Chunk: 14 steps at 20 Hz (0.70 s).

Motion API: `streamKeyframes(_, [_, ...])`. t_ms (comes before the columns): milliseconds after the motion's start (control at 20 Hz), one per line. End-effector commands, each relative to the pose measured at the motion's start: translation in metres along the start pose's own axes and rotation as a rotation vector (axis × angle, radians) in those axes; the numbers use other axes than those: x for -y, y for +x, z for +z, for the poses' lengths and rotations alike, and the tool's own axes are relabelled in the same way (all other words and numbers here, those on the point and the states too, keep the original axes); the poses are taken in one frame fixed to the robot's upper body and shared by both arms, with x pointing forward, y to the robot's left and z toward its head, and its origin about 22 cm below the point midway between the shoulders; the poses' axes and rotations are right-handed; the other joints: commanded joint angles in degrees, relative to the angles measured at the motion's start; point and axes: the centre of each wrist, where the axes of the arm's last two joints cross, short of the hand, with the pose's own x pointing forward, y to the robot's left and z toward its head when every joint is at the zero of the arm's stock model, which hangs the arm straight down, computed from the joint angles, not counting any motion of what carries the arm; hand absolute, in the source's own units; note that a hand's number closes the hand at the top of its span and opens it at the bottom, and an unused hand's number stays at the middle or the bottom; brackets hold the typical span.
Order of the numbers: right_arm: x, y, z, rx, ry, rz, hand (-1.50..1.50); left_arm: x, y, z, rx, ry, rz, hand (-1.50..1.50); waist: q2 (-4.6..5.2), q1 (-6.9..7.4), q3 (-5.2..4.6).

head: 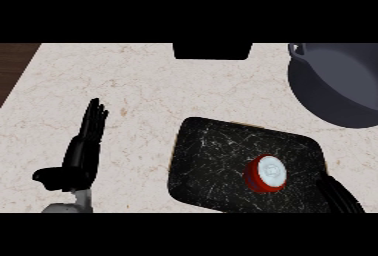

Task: Pick the can from the tray and place it in the pot

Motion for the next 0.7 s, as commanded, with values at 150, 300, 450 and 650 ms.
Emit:
streamKeyframes(150, [-0.024,0.025,-0.017,-0.120,0.088,0.168,-1.50,-0.011,0.000,-0.001,-0.019,-0.009,0.015,0.00,-0.17,-0.32,0.08])
streamKeyframes(300, [-0.023,0.037,-0.042,-0.109,0.117,0.162,-1.50,-0.009,0.006,0.003,0.002,-0.005,-0.001,0.00,-0.20,-0.22,0.12])
streamKeyframes(450, [-0.039,0.030,-0.022,-0.089,0.141,0.132,-1.50,-0.007,-0.006,0.008,-0.011,-0.007,-0.014,0.00,-0.29,-0.70,0.14])
streamKeyframes(650, [-0.047,0.028,-0.067,-0.104,0.117,0.154,-1.50,-0.011,-0.013,0.016,-0.006,0.009,0.012,0.00,-0.21,-0.36,0.13])
